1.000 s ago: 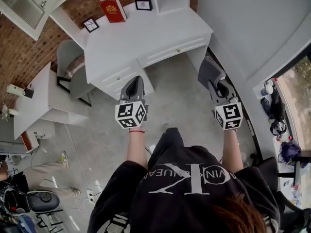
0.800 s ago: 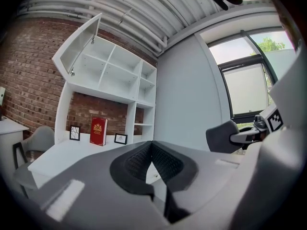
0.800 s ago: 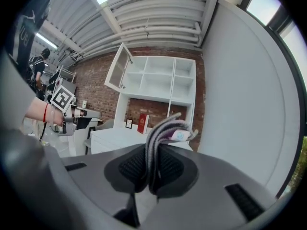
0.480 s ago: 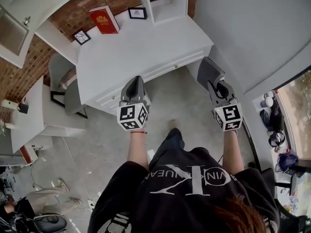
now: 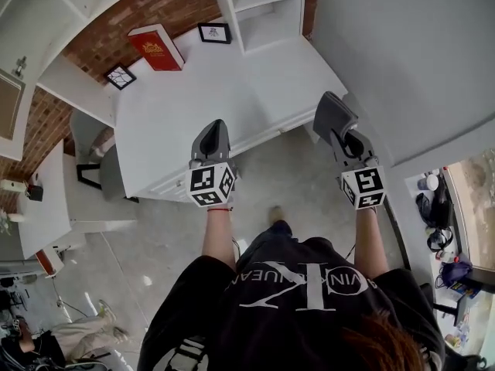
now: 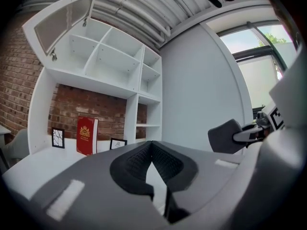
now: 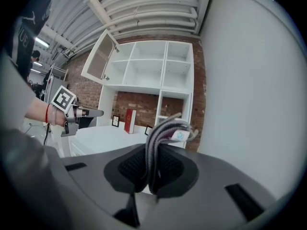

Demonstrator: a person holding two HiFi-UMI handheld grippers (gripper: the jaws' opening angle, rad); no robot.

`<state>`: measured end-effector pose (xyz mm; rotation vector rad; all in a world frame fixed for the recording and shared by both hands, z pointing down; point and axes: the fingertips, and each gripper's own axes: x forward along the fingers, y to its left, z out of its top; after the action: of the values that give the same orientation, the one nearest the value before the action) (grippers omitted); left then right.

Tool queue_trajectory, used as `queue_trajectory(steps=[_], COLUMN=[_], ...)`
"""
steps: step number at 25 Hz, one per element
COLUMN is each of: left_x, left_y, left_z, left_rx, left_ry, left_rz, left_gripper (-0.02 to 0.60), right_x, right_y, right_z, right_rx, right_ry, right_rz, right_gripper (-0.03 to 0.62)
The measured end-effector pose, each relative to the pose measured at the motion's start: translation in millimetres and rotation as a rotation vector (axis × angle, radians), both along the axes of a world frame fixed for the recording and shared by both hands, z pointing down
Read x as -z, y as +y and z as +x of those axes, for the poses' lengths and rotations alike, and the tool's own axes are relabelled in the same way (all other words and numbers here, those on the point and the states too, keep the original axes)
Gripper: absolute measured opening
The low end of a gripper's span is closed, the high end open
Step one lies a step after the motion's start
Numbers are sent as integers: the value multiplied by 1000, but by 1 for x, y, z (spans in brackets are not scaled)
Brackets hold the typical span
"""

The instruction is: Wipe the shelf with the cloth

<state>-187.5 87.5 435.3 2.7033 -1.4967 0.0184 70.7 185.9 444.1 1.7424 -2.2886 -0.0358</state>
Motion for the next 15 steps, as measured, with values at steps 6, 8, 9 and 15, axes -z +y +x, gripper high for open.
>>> queue_trajectory(steps=[6, 8, 9, 15], left_x=[-5, -9, -11, -27], left_y=[-53, -63, -68, -96], left_z=[21, 27, 30, 41], left_rx=[-29, -35, -38, -28], left_ry=[-8, -8, -8, -17], left_rz=[-12, -24, -31, -71], left_gripper=[11, 11, 11, 11], right_x=[-3, -6, -7, -11], right_y=[-54, -64, -69, -110], right_z=[18, 19, 20, 32], right_rx=[-15, -11, -9, 6], right_ry=[-16, -29, -42, -88], right_rz=[1, -8, -11, -20], right_gripper=[58, 60, 58, 59])
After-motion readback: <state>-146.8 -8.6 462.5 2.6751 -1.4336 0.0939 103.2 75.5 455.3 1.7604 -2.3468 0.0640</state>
